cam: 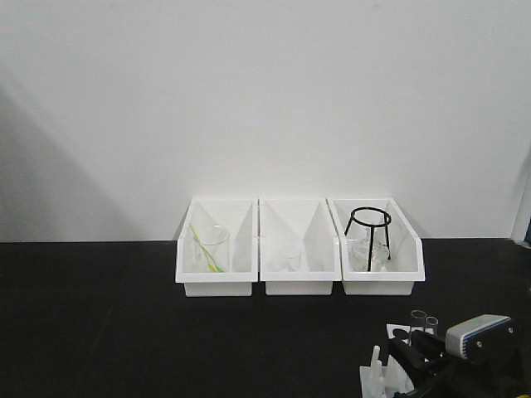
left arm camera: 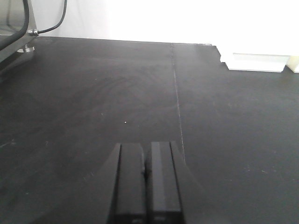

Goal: Flip and reinsert test tube from rack

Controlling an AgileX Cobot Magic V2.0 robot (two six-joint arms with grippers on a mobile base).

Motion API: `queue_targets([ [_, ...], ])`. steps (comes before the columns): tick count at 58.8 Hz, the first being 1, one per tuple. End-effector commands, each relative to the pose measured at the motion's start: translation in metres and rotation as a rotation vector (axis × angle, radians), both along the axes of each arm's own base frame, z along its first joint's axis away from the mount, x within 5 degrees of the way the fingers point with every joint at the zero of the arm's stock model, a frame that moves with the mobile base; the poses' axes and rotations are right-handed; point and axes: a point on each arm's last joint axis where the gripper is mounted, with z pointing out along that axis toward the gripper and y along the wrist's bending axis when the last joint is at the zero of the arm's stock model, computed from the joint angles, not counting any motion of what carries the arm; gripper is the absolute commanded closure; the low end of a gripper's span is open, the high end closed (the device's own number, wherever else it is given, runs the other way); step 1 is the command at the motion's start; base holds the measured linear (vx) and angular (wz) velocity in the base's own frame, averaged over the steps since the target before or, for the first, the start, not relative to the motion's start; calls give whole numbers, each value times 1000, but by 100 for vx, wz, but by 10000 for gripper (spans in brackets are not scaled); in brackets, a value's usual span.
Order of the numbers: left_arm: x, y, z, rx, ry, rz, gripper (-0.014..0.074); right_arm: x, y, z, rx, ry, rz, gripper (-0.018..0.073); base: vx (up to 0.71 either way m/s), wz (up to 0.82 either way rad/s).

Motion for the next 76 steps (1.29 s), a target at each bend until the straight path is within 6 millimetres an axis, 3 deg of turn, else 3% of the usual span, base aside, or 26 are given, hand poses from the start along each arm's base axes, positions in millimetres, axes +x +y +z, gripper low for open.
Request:
queue_targets([
  [1, 1, -1, 9, 4, -99, -12, 603, 6, 1, 18, 38, -117, 15, 561, 0, 0],
  [12, 1, -1, 9, 4, -99, -12, 603, 6, 1, 16, 37, -112, 16, 496, 0, 0],
  [32, 1, -1, 9, 4, -99, -12, 603, 6, 1, 15, 34, -109, 18, 199, 0, 0],
  [42, 1, -1, 9, 4, -99, -12, 603, 5, 1, 21, 33, -128, 18, 104, 0, 0],
  [58, 1, -1, 9, 4, -99, -12, 603, -11, -2, 66, -5, -234, -8, 92, 0, 0],
  [69, 1, -1, 9, 4, -99, -12, 603, -38, -8, 110, -50, -302, -65, 92, 0, 0],
  [76, 1, -1, 9, 4, -99, -12, 603, -60, -13, 133, 26, -286, -123, 92, 0, 0],
])
